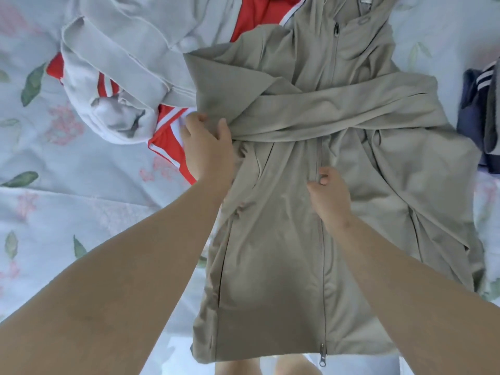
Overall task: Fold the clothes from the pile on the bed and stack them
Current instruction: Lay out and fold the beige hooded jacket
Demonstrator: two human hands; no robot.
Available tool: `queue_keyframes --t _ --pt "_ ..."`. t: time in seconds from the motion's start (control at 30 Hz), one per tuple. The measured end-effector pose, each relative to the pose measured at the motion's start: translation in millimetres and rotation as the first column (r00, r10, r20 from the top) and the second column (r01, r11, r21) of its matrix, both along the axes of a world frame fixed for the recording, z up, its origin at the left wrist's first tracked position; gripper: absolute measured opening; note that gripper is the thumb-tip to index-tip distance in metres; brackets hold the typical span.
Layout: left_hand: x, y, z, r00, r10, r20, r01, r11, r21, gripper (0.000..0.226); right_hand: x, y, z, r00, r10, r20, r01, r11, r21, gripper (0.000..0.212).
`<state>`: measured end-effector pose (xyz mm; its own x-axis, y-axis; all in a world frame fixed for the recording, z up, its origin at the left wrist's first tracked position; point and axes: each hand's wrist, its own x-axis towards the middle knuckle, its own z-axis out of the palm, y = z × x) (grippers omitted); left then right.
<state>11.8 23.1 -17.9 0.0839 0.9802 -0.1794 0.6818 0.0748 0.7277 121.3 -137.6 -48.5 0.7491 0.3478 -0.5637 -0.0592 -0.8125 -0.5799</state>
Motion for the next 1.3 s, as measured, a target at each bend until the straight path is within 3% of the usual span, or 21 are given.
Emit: queue_keyframes --t 0.1,0.17,0.27,0.33,0.37,0.47,0.53,0.57,0.6,0.67,0.73,0.83,0.93,1.03,1.1,1.17,1.23,1.3 --pt "14 26 3 0.991 -0.022 -0.130 0.009 0.995 -0.101 0.069 14 27 5 0.998 0.031 0.051 -0.033 0.998 0.049 0.039" --pt "16 38 -1 0.978 -0.100 -0.185 0.067 0.981 -0.181 0.076 25 46 9 0.994 0.060 0.087 -0.068 0.994 0.087 0.037" --pt "18 53 -5 0.998 -0.068 -0.008 0.064 0.974 -0.218 0.052 43 78 14 0.979 0.138 0.152 -0.153 0.983 0.097 0.040" --pt "15 61 -4 0.997 -0.070 0.035 0.075 0.985 -0.152 0.020 53 99 17 0.970 0.168 0.177 -0.192 0.973 0.125 0.042" --pt "13 65 -4 0.995 -0.084 0.049 0.089 0.988 -0.129 0.016 57 109 18 0.961 0.184 0.205 -0.211 0.970 0.122 0.043" --pt "6 77 -3 0.993 -0.110 0.046 0.115 0.986 -0.125 0.031 75 131 13 0.881 0.350 0.318 -0.326 0.937 -0.126 0.048" --pt "4 78 -4 0.994 -0.092 -0.060 0.088 0.994 -0.071 0.009 90 136 5 0.801 0.536 0.268 -0.434 0.827 -0.358 0.051" --pt "4 75 -1 0.990 -0.060 -0.126 0.060 0.998 0.003 0.009 97 136 1 0.769 0.599 0.223 -0.472 0.768 -0.434 0.050" --pt "7 69 4 0.985 -0.052 -0.163 0.069 0.993 0.098 0.020 104 134 -1 0.743 0.638 0.201 -0.490 0.724 -0.485 0.045" --pt "23 52 8 0.967 -0.214 -0.141 0.238 0.953 0.186 0.024 114 125 -3 0.701 0.658 0.274 -0.490 0.724 -0.485 0.029" --pt "47 34 4 0.891 -0.446 -0.085 0.448 0.894 0.003 0.017 118 111 -2 0.706 0.610 0.361 -0.499 0.789 -0.358 0.016" --pt "79 21 -13 0.881 -0.472 0.015 0.451 0.831 -0.328 0.014 125 81 -2 0.789 0.523 0.323 -0.462 0.851 -0.250 0.013" --pt "100 12 -23 0.870 -0.494 -0.009 0.460 0.817 -0.348 0.028 157 52 1 0.911 0.204 0.359 -0.156 0.975 -0.157 0.031" --pt "117 13 -31 0.832 -0.553 -0.050 0.530 0.818 -0.222 0.042 197 36 -4 0.948 -0.048 0.314 0.062 0.997 -0.035 0.045" --pt "126 15 -35 0.811 -0.577 -0.096 0.556 0.811 -0.181 0.050 215 35 -10 0.952 -0.268 0.144 0.257 0.962 0.093 0.062" --pt "134 19 -40 0.810 -0.572 -0.128 0.538 0.813 -0.222 0.050 229 37 -14 0.860 -0.503 -0.086 0.510 0.843 0.170 0.066" --pt "139 24 -44 0.820 -0.544 -0.179 0.494 0.830 -0.258 0.035 240 38 -13 0.739 -0.622 -0.259 0.668 0.724 0.171 0.059" --pt "143 28 -44 0.842 -0.498 -0.207 0.445 0.859 -0.254 0.017 250 36 -11 0.664 -0.674 -0.325 0.741 0.653 0.159 0.041"
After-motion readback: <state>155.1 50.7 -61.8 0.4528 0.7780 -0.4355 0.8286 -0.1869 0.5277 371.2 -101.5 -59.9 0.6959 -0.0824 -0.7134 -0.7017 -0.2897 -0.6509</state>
